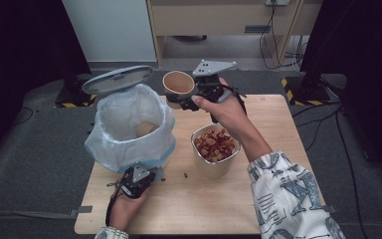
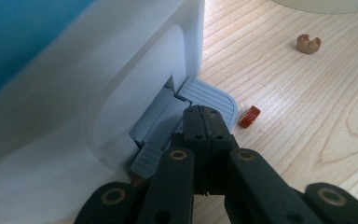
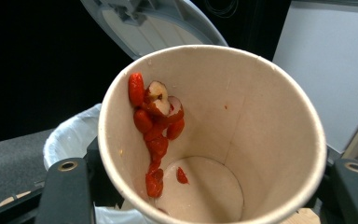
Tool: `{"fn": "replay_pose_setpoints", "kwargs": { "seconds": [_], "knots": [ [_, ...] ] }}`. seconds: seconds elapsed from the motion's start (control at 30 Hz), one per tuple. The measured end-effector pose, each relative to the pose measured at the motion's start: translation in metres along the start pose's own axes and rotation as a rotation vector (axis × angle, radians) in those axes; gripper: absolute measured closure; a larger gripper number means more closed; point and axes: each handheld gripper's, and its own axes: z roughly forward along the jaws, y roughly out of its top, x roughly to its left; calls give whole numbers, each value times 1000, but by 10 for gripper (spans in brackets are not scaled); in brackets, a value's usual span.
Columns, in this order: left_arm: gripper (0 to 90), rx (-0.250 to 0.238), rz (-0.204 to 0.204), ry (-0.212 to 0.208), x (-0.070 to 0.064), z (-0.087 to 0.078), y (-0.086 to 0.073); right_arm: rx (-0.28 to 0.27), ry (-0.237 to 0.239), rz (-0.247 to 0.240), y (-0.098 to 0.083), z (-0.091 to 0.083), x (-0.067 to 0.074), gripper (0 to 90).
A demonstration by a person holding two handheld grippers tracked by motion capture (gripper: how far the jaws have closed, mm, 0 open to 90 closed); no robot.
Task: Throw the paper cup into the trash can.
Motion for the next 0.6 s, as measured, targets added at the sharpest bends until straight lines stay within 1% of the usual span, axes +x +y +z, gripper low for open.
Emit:
{"fn": "replay_pose_setpoints", "kwargs": {
  "seconds": [0.33, 0.6],
  "knots": [
    [893, 0, 1, 0, 0, 0, 0, 12, 33, 6, 2, 18, 12, 311],
    [893, 0, 2, 0, 0, 0, 0, 32, 44, 0, 0, 28, 17, 311]
  ]
}}
